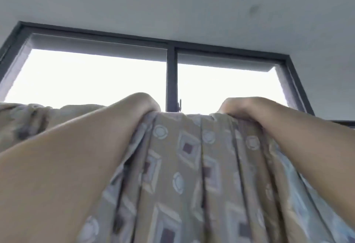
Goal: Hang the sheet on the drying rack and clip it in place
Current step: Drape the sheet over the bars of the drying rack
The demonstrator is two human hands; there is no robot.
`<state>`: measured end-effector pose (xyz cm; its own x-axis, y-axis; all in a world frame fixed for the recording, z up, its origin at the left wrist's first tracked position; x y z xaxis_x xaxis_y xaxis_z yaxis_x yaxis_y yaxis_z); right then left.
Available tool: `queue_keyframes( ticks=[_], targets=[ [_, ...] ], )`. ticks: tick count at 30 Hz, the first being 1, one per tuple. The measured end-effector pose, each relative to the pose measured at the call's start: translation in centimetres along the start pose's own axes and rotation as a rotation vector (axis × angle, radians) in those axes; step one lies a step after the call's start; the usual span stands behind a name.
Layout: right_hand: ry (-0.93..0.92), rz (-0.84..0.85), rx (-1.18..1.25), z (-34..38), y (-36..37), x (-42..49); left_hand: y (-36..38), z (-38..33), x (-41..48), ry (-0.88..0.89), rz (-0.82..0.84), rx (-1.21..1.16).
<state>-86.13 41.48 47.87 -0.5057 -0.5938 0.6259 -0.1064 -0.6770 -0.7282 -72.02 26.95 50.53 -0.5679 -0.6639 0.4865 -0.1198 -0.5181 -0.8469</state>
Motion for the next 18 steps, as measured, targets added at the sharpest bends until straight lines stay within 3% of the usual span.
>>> queue_keyframes(
  ticks=[2, 3, 5, 8, 11, 14, 18],
  targets=[
    [0.002, 0.207, 0.124, -0.3, -0.2, -1.0, 0.4, 0.1, 0.7, 0.009, 0.031, 0.031],
    [-0.027, 0.204, 0.137, -0.5, -0.6, -1.3, 0.5, 0.0, 1.0, 0.023, 0.009, 0.001],
    [-0.102, 0.095, 0.146, -0.7, -0.9, -1.2, 0.2, -0.6, 0.7, 0.065, -0.119, -0.193],
    [-0.260, -0.212, 0.036, -1.4, -0.9, -1.7, -1.1, -2.1, -1.1, 0.207, -0.456, -0.497],
    [-0.342, -0.488, 0.110, -3.7, -1.7, -3.4, -2.1, -4.1, -4.4, 0.358, -0.591, -0.689],
    [-0.299, -0.604, 0.074, -7.0, -2.0, -5.5, -2.3, -7.7, -6.5, 0.506, -0.638, -0.639],
    [-0.246, -0.570, -0.004, -10.3, -1.0, -8.2, -1.7, -11.6, -7.2, 0.553, -0.640, -0.445]
  ],
)
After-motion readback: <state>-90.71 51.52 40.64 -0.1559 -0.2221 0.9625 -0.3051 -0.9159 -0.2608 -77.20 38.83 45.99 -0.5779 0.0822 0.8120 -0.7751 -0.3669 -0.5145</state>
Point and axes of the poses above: each hand's wrist, its own x-axis towards the middle knuckle, its own y-axis out of the palm, z = x × y, the point moved 2 cm from there along x, towards the middle knuckle, and after that the axes turned 3 degrees about -z, right-handed, at the moved point
